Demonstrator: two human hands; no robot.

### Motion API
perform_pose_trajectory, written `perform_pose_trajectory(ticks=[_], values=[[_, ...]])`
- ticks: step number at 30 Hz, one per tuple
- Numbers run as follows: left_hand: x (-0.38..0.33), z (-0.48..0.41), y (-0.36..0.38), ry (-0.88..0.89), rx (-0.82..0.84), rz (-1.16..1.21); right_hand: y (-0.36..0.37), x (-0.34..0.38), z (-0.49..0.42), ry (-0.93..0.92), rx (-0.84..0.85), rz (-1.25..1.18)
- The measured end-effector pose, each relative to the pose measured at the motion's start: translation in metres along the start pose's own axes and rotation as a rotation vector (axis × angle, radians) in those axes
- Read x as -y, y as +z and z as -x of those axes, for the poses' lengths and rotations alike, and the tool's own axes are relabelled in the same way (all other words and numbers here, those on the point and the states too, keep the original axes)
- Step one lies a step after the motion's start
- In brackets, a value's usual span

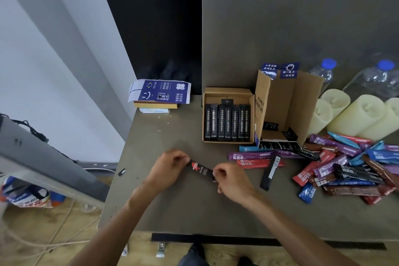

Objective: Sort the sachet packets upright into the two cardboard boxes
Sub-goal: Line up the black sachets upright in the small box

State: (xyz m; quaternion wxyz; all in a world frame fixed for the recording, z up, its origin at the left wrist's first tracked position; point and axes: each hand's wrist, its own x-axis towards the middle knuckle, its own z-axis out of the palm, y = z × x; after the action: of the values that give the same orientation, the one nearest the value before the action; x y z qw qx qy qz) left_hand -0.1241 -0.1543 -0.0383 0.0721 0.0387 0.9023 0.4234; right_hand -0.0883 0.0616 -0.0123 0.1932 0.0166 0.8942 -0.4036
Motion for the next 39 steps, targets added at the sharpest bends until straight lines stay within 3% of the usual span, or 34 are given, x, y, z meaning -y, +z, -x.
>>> perform_pose_trajectory(ticks=[7,14,23,29,34,39], values=[[-0.029,-0.002,-0.002,-0.156,-0.053,0.347,-0.023,0.005,0.007,0.073,0.041,-0.237],[-0.038,-0.011,-0.007,-0.124,-0.058,0.255,-0.025,0.010,0.012,-0.019,-0.011,-0.131],[-0.052,-0.017,-0.019,0.006,-0.043,0.128,-0.020,0.014,0.018,-0.032,-0.027,-0.200],[-0.050,-0.020,-0.019,0.068,0.055,0.059,-0.023,0.010,0.014,-0.117,-0.036,-0.128],[-0.062,-0.033,-0.019,0.105,0.050,0.112,-0.029,0.019,-0.003,-0.129,-0.022,-0.063],[-0.052,-0.057,-0.007,-0.039,-0.071,0.163,-0.055,0.035,-0.035,-0.021,-0.180,-0.190]])
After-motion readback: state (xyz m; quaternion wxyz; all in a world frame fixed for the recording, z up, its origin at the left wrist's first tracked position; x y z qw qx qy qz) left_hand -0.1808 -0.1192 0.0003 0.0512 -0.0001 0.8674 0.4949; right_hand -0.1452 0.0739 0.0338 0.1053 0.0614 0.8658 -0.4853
